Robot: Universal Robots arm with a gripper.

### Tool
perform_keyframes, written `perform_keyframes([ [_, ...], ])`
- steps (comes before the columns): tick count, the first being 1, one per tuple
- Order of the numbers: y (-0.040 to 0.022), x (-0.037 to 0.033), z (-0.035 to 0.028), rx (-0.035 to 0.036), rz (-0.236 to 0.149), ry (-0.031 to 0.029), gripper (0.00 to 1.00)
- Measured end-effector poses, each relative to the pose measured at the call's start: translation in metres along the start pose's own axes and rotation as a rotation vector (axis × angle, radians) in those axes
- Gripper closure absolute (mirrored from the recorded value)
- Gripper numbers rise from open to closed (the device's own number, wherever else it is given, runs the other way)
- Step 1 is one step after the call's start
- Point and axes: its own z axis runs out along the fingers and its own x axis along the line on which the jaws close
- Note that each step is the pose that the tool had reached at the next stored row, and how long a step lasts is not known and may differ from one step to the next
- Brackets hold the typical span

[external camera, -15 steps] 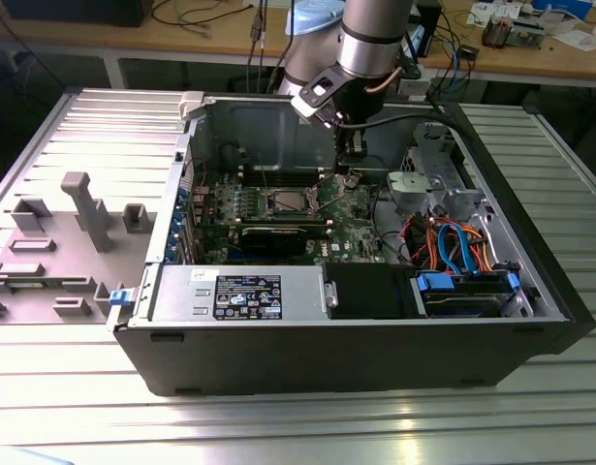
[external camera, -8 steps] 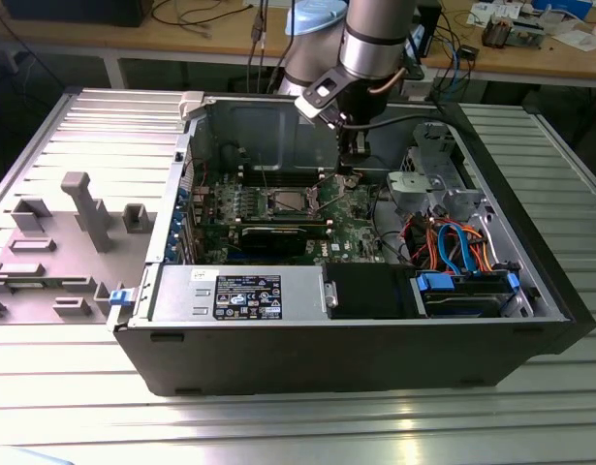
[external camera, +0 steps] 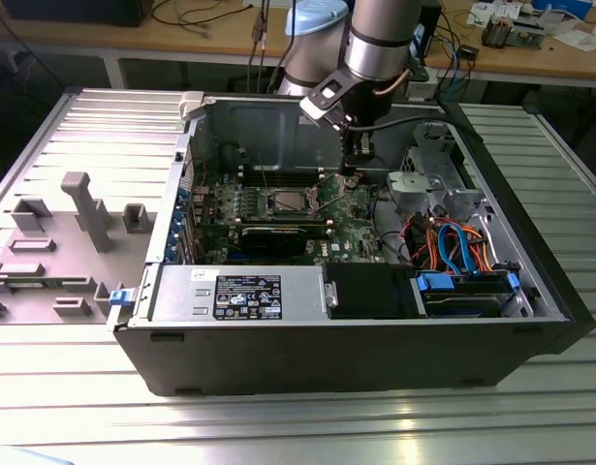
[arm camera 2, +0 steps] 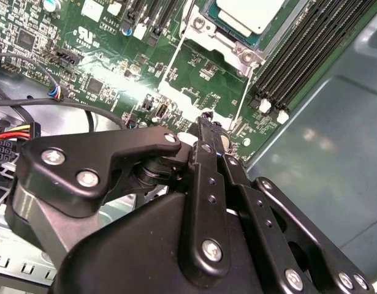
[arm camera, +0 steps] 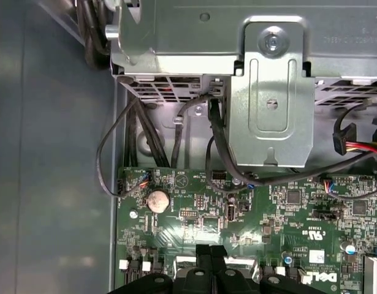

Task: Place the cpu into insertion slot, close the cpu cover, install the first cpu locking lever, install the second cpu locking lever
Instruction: 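Close the cpu cover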

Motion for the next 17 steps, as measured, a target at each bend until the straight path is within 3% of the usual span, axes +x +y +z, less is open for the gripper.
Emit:
perform_keyframes([
  [12,0.0121,-0.0007,0.0135,0.0005,-0.006,-0.0001,0.89],
  [17,0.0129,-0.0008,0.0178,0.0005,-0.009,-0.0002,0.89],
])
